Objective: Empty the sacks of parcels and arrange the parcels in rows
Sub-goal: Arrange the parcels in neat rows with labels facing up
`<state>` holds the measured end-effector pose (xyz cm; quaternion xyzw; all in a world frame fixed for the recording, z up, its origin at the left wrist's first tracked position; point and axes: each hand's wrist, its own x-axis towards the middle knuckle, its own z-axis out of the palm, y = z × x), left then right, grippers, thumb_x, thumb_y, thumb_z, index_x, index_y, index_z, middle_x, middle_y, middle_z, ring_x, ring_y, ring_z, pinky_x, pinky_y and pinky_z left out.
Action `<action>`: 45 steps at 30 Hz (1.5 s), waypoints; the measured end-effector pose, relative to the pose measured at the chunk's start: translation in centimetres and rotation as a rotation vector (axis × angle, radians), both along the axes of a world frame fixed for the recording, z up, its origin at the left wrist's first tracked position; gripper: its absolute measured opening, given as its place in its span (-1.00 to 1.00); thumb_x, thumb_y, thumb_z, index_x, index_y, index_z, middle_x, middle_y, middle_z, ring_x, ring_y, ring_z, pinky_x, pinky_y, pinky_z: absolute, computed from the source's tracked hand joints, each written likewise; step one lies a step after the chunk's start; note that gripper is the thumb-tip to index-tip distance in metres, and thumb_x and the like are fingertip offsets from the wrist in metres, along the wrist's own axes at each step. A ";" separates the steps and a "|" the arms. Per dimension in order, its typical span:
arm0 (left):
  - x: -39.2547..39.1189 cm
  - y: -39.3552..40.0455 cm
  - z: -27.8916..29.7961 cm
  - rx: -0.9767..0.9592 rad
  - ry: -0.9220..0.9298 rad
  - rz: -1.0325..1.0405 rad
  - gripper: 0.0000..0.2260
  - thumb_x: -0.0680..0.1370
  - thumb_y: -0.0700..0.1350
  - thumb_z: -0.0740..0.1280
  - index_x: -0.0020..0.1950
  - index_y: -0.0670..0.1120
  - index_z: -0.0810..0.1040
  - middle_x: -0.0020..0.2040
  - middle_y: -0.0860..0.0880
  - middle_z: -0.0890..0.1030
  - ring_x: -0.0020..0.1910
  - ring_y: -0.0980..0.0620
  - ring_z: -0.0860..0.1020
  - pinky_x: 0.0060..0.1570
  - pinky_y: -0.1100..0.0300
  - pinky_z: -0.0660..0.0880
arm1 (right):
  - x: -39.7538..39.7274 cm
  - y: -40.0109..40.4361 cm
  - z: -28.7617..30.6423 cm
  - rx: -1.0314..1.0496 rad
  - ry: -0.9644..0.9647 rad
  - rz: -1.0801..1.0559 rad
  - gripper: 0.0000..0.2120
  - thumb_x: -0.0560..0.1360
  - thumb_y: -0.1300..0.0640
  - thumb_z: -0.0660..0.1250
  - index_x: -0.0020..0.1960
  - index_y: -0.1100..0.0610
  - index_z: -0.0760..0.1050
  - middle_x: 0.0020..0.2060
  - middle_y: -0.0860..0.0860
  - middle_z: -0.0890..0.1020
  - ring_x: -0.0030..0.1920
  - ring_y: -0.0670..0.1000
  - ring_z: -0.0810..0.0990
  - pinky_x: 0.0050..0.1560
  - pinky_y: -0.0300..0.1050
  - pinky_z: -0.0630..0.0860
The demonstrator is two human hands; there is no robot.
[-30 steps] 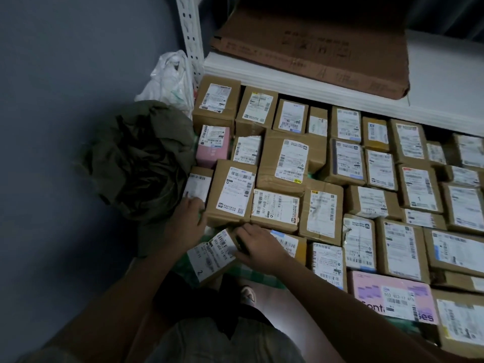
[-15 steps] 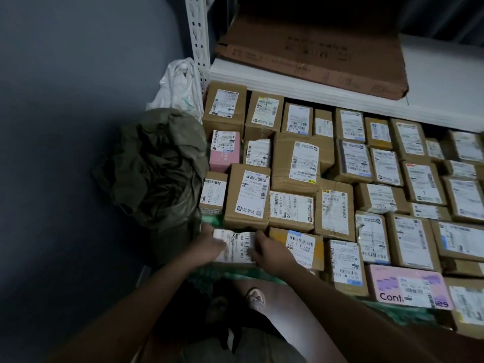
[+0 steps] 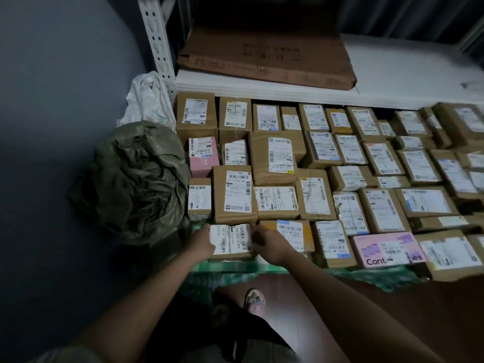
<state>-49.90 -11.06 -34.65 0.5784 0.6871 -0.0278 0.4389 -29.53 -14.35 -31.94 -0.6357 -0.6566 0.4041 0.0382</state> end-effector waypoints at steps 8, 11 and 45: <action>3.4 -1.6 2.6 0.260 0.176 -0.147 -0.42 0.56 -0.18 0.26 0.51 -0.06 0.06 0.49 -0.09 0.04 0.46 -0.15 0.06 0.37 0.02 0.21 | 5.3 -3.2 -1.3 0.005 -0.436 -0.102 -0.43 0.56 -0.01 0.24 0.51 0.10 0.17 0.43 0.14 0.25 0.40 0.24 0.24 0.33 0.09 0.34; 5.6 -1.7 3.6 0.361 0.197 -0.188 -0.41 0.56 -0.14 0.26 0.52 -0.06 0.06 0.49 -0.08 0.00 0.47 -0.13 0.00 0.37 0.02 0.19 | 7.2 -4.1 -1.7 -0.087 -0.302 0.033 -0.36 0.56 0.02 0.28 0.56 0.09 0.11 0.53 0.10 0.15 0.48 0.21 0.15 0.43 0.08 0.25; 52.7 -5.0 4.8 0.294 0.059 -0.714 -0.34 0.57 0.02 0.28 0.57 0.01 0.01 0.53 -0.11 0.05 0.50 -0.15 0.04 0.43 -0.05 0.10 | 51.2 -10.2 -1.1 0.161 -0.690 0.339 0.07 -0.32 -0.25 0.51 0.17 -0.01 0.38 -0.07 0.11 0.59 -0.13 0.12 0.61 -0.26 -0.02 0.57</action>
